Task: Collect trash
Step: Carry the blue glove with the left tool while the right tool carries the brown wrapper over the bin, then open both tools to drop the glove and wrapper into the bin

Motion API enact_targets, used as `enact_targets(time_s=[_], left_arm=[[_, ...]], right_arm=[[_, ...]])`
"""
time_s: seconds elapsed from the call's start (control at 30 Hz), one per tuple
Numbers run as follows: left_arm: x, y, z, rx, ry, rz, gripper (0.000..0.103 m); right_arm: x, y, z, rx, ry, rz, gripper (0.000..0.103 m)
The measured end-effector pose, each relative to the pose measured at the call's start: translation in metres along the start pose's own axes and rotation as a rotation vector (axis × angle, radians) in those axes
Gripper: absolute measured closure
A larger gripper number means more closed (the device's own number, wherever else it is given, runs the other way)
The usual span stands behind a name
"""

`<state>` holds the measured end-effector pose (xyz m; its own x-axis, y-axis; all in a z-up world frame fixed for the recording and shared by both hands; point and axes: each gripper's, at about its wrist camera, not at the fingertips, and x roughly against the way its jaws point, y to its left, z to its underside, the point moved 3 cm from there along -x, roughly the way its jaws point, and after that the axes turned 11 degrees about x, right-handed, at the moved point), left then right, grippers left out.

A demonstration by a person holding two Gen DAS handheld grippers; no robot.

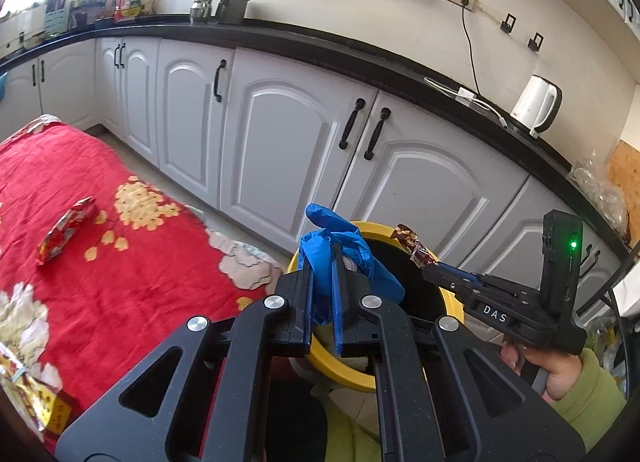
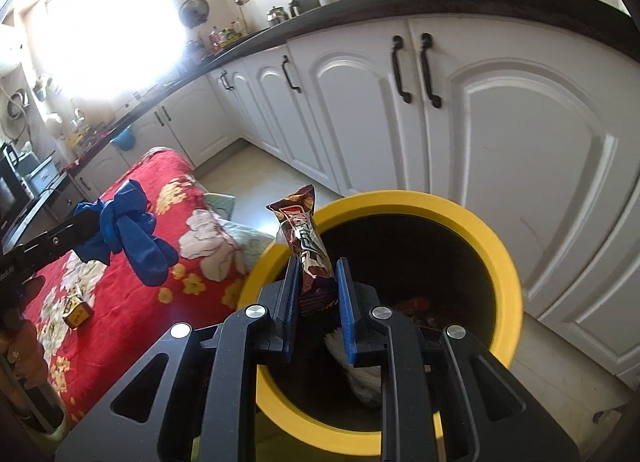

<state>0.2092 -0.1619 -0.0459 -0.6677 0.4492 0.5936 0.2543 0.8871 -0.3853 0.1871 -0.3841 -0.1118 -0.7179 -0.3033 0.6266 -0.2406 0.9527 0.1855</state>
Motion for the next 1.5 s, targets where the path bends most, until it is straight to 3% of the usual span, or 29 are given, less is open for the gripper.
enact_targets(time_s=[0.5,0.93,1.0,1.07,1.13,1.2,1.27,1.37,1.5], left_arm=[[-0.050,-0.029,0.020,-0.051,0.062,-0.017,0.100],[-0.083,-0.039,0.038,-0.067,0.140,-0.009,0.099],[-0.087,-0.039,0.040,-0.067,0.157,-0.006,0.091],[-0.089,-0.038,0.039,-0.064,0.158,-0.009,0.058],[-0.087,-0.037,0.040,-0.062,0.158,-0.007,0.056],[-0.085,-0.036,0.041,-0.070,0.154,-0.019,0.050],[-0.080,-0.032,0.040,-0.064,0.142,-0.029,0.033],[-0.069,-0.026,0.037,-0.063,0.117,-0.050,0.018],[-0.052,-0.016,0.034,-0.071,0.078,-0.090,0.011]], right_arm=[[0.000,-0.045,0.034,-0.092,0.042,0.038,0.085],[-0.008,-0.058,0.048,-0.140,0.070,0.020,0.082],[-0.008,-0.059,0.048,-0.147,0.066,0.022,0.080],[-0.007,-0.060,0.048,-0.147,0.063,0.029,0.073],[-0.006,-0.060,0.047,-0.148,0.057,0.033,0.063],[-0.005,-0.058,0.046,-0.147,0.053,0.037,0.061],[-0.004,-0.056,0.044,-0.145,0.046,0.037,0.056],[-0.003,-0.052,0.040,-0.135,0.034,0.038,0.052],[0.002,-0.041,0.032,-0.119,0.011,0.033,0.043]])
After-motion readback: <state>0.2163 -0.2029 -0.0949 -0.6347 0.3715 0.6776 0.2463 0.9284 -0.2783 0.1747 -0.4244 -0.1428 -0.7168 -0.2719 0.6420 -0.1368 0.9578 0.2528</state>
